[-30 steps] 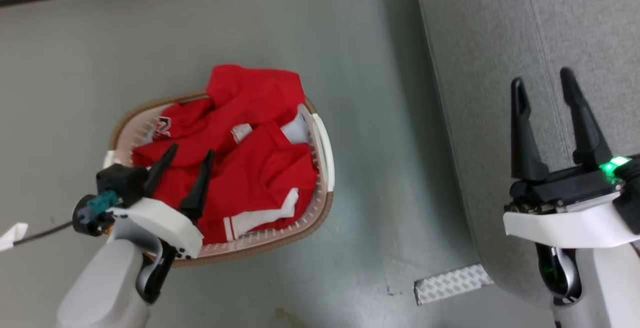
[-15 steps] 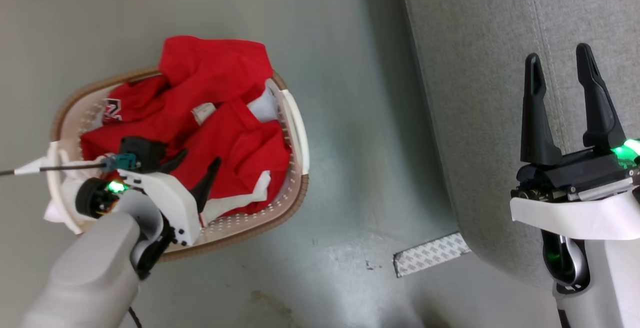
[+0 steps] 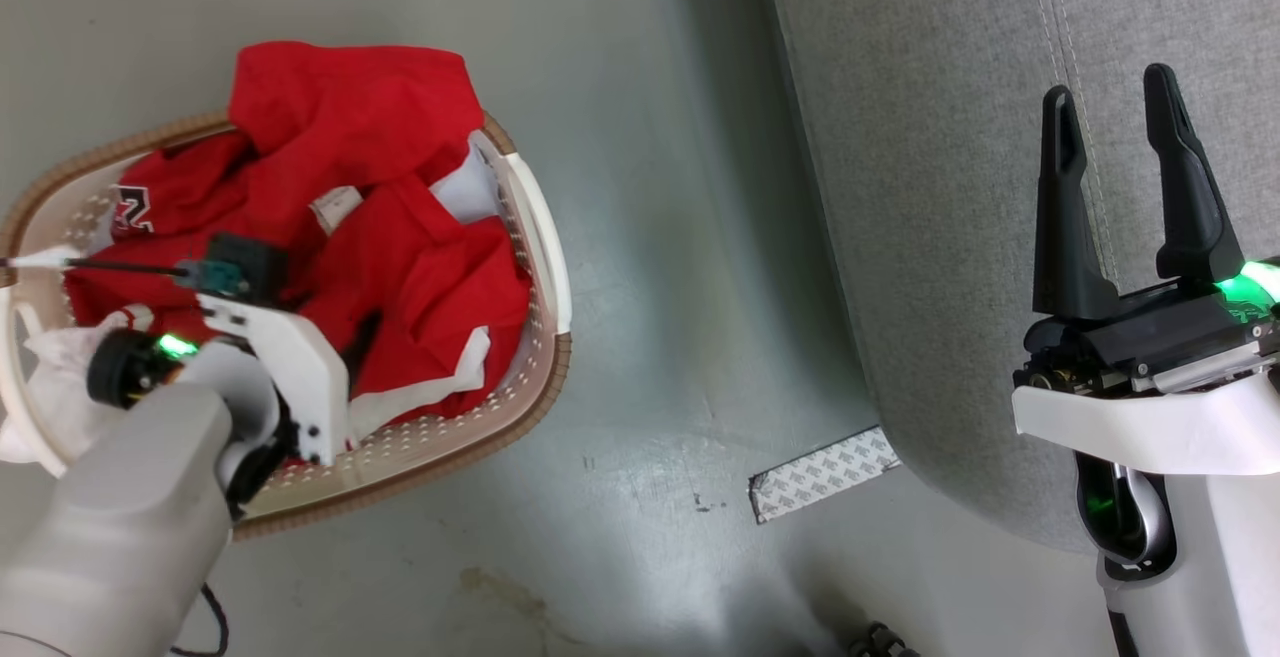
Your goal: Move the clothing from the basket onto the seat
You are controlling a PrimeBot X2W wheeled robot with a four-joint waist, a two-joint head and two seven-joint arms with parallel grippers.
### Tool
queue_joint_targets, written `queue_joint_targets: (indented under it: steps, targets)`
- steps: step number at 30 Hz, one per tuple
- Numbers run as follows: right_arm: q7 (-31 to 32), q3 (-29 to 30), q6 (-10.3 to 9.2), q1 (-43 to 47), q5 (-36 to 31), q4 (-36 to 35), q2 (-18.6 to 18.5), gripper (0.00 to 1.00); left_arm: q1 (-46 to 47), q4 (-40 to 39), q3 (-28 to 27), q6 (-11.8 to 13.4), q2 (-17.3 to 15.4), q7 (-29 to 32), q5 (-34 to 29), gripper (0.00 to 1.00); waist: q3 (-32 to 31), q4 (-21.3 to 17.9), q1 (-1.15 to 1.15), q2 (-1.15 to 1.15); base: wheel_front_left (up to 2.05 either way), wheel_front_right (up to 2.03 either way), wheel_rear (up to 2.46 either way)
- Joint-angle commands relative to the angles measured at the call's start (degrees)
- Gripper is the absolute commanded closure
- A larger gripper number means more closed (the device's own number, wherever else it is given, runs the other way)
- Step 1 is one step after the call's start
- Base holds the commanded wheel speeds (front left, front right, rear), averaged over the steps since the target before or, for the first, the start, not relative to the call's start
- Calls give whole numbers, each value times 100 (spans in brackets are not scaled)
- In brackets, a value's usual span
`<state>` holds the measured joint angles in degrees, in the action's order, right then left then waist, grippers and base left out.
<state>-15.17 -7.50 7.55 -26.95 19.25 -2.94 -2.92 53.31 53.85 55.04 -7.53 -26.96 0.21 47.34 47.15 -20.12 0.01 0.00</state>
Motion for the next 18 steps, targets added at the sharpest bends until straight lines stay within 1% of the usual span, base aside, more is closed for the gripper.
queue_joint_targets:
  steps: [1, 6, 7, 8, 9, 10, 11, 18]
  targets:
    - [2, -13, -12, -57, 41, -11, 3, 0, 32, 29, 100, 9, -45, 76, 18, 0, 21, -22, -1, 0, 0, 0, 0]
    - [2, -15, -12, -63, 49, 28, 4, 0, 97, 149, 550, 9, -115, 436, 271, 0, 47, -43, -1, 0, 0, 0, 0]
    - [2, -11, -12, -74, 46, 36, 4, 0, 133, 184, 597, 9, -117, 437, 289, 10, 52, -43, -1, 0, 0, 0, 0]
    - [2, -7, -12, -89, 44, 44, 3, 0, 164, 235, 635, 9, -122, 416, 301, 31, 57, -43, -1, 0, 0, 0, 0]
    - [2, -5, -12, -103, 43, 44, 4, 0, 182, 275, 682, 9, -117, 386, 325, 55, 61, -41, -1, 0, 0, 0, 0]
    - [2, -3, -12, -113, 44, 43, 3, 0, 201, 310, 725, 9, -106, 355, 345, 72, 65, -37, -1, 0, 0, 0, 0]
    - [2, -3, -12, -120, 46, 46, 4, 0, 223, 339, 765, 9, -85, 324, 370, 100, 65, -33, -1, 0, 0, 0, 0]
    - [2, -4, -12, -115, -15, 136, 3, 0, 239, 342, 1032, 9, 12, -21, 650, 100, -105, 78, -1, 0, 0, 0, 0]
